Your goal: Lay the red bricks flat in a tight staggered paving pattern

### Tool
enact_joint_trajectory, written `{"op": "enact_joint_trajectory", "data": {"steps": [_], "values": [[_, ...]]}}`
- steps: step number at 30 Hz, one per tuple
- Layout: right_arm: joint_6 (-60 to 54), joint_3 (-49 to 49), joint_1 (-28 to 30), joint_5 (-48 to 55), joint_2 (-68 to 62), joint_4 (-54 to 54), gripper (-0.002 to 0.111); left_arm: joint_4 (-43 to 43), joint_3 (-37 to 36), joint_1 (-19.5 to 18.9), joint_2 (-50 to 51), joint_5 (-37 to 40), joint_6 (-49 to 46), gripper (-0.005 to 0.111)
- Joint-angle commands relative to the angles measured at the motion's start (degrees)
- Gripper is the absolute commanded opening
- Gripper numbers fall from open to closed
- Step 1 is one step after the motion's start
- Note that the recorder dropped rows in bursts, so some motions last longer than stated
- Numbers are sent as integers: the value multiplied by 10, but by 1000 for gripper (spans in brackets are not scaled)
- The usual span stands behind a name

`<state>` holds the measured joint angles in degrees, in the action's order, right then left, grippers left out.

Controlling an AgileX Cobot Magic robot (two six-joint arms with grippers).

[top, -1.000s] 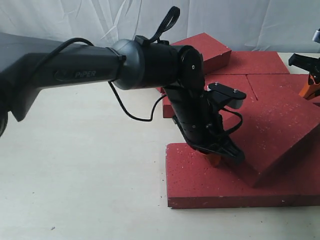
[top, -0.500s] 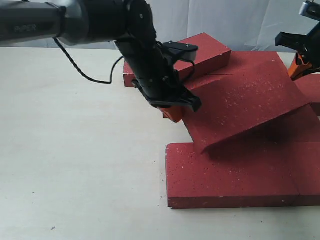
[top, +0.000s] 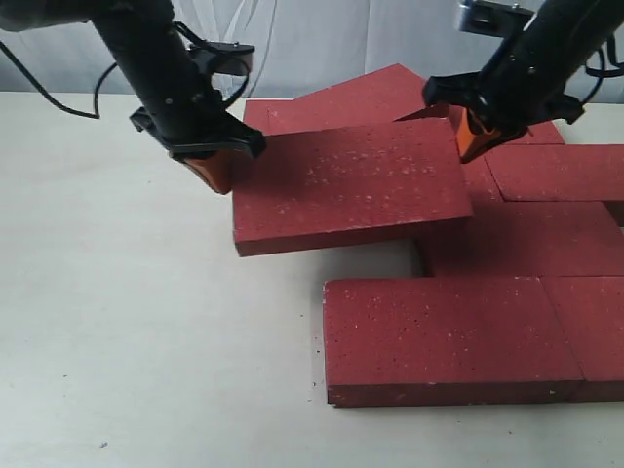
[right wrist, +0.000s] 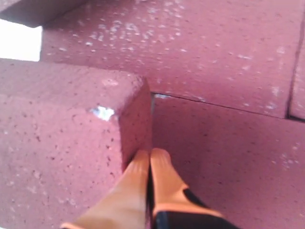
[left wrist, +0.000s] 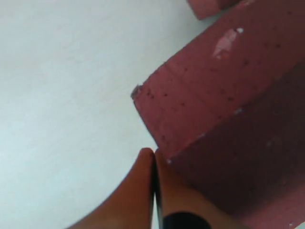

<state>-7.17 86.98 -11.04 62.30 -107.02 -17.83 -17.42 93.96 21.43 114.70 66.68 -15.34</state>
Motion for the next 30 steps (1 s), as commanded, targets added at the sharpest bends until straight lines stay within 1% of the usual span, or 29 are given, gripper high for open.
{"op": "enact_joint_trajectory", "data": {"steps": [1,10,14,19,23,30], "values": [[-5,1,-63,-42,4,-33,-1,-14,2,-44,-8,14,2,0],[0,1,-158,-127,-58,-109,-1,0,2,-120,-8,27,2,0],[2,1,-177,-156,-89,-140,-1,30,-12,-143,-8,28,11,0],[2,2,-187,-174,-119,-151,-1,43,-59,-173,-7,1,16,0],[2,2,-187,-192,-136,-153,-1,39,-101,-185,-7,-30,16,0],[3,2,-187,-195,-157,-152,-1,42,-161,-185,-7,-89,16,0]]}}
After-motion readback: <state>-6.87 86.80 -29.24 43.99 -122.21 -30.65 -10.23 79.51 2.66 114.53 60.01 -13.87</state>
